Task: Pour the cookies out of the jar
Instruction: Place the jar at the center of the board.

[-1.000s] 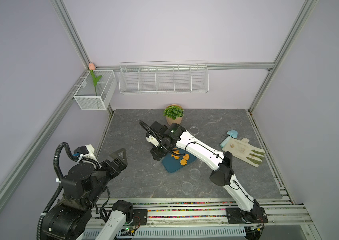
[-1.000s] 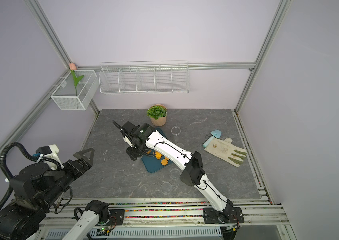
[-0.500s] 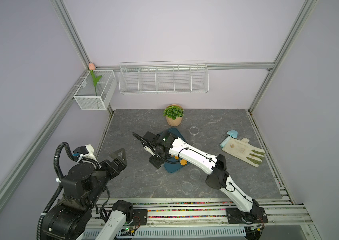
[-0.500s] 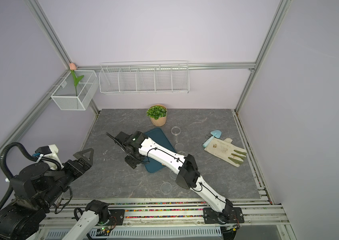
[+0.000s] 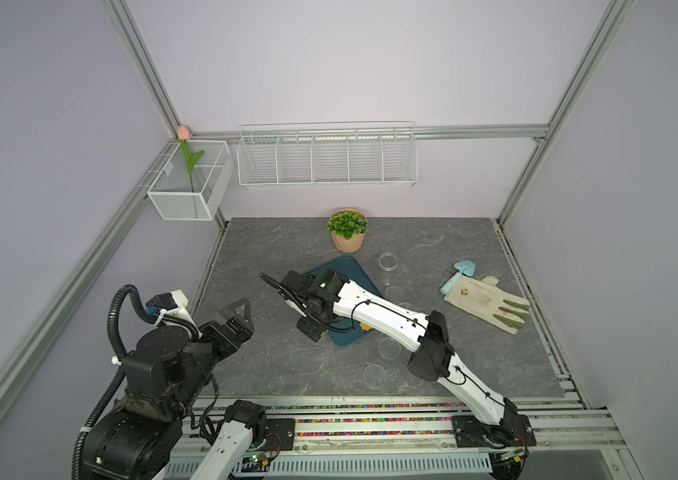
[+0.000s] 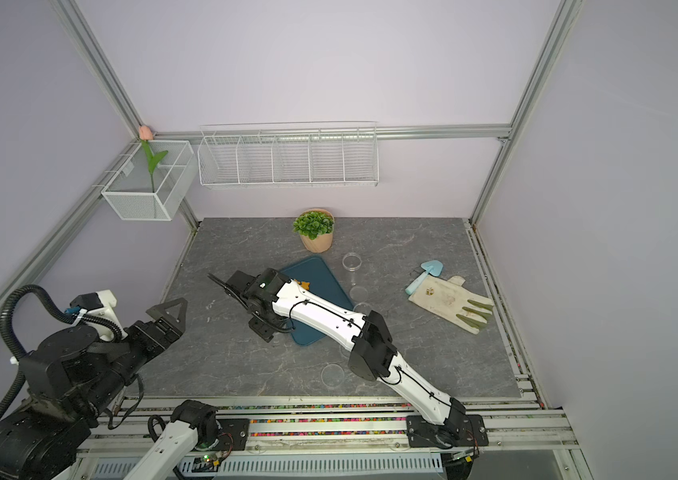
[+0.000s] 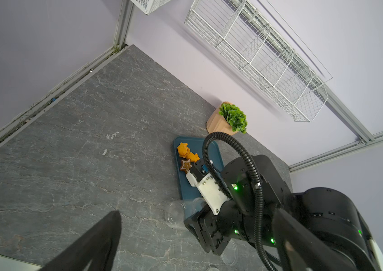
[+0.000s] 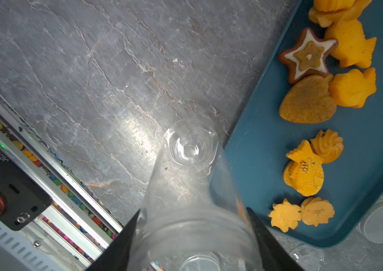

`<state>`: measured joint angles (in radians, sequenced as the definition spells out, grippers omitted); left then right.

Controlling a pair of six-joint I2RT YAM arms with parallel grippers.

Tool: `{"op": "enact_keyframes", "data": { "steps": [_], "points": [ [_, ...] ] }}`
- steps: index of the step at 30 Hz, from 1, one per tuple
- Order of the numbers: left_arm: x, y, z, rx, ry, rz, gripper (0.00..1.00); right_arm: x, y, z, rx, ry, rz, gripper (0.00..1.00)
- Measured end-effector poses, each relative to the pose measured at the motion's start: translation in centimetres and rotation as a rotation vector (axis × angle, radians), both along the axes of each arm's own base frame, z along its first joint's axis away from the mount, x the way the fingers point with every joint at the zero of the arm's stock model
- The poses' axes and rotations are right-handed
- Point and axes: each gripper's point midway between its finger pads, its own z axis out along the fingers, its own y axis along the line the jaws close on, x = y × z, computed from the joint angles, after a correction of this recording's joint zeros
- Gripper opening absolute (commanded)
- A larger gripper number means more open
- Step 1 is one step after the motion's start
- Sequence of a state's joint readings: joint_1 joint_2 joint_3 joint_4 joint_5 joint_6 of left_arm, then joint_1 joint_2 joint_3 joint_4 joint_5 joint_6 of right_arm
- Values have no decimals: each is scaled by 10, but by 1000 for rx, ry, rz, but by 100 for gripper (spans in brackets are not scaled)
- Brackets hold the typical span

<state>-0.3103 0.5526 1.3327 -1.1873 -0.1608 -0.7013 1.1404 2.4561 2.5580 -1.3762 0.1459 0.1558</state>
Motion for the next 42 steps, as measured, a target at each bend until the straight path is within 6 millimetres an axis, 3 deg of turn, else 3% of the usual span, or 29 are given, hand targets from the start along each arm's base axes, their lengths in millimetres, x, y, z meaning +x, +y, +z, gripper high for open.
{"op": "enact_keyframes", "data": {
  "steps": [16, 22, 24, 42],
  "points": [
    [0, 0, 0, -1, -1, -1, 100, -8, -5, -21, -69, 9, 31, 77],
    [0, 0, 0, -1, -1, -1, 100, -7, -6, -21, -72, 4, 32, 97],
    [0, 0, 0, -1, -1, -1, 100, -7, -6, -21, -72, 4, 31, 89],
    [1, -1, 2, -4, -7, -4, 100, -4, -7, -21, -79, -11, 18, 89]
  ]
}}
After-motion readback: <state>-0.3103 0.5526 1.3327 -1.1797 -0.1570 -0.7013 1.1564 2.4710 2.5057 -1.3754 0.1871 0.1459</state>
